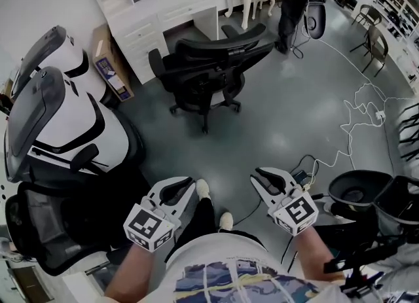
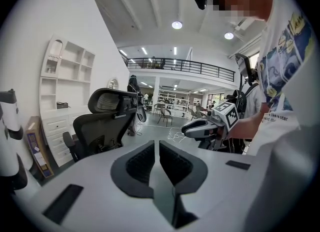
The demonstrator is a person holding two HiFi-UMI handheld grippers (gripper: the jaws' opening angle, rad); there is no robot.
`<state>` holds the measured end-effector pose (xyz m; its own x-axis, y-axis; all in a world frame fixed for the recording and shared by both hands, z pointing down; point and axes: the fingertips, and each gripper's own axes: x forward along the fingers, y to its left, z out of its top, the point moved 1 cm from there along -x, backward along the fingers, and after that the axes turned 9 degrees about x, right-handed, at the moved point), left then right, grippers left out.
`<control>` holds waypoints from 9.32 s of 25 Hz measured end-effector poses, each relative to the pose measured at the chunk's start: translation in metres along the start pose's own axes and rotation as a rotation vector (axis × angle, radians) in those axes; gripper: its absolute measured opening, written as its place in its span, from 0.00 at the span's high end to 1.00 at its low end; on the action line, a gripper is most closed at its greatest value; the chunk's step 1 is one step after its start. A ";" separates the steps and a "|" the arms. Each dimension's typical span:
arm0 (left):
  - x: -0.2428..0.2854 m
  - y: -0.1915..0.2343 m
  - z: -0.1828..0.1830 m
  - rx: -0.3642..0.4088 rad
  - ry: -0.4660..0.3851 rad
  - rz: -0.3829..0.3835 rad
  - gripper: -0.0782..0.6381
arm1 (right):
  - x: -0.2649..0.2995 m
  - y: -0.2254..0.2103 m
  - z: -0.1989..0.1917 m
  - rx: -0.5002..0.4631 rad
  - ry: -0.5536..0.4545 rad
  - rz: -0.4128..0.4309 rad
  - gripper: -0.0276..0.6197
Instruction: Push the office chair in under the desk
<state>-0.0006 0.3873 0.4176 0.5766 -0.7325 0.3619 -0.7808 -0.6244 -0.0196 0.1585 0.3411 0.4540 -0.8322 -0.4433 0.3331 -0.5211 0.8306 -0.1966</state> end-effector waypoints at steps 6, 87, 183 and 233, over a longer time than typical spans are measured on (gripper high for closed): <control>0.034 0.059 0.004 0.031 -0.004 -0.003 0.79 | 0.032 -0.046 0.011 -0.017 0.033 -0.060 0.74; 0.286 0.382 -0.029 0.773 0.612 -0.056 0.69 | 0.272 -0.471 0.112 -0.786 0.666 -0.090 0.59; 0.505 0.620 0.066 0.537 0.618 0.076 0.55 | 0.492 -0.768 0.270 -0.745 0.475 -0.072 0.50; 0.262 0.388 0.097 0.038 -0.033 -0.047 0.86 | 0.316 -0.368 0.186 0.050 0.021 -0.124 0.90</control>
<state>-0.1294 -0.0728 0.4144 0.6202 -0.7104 0.3327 -0.7435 -0.6676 -0.0395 0.0524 -0.1672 0.4600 -0.7572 -0.5335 0.3768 -0.6286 0.7520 -0.1985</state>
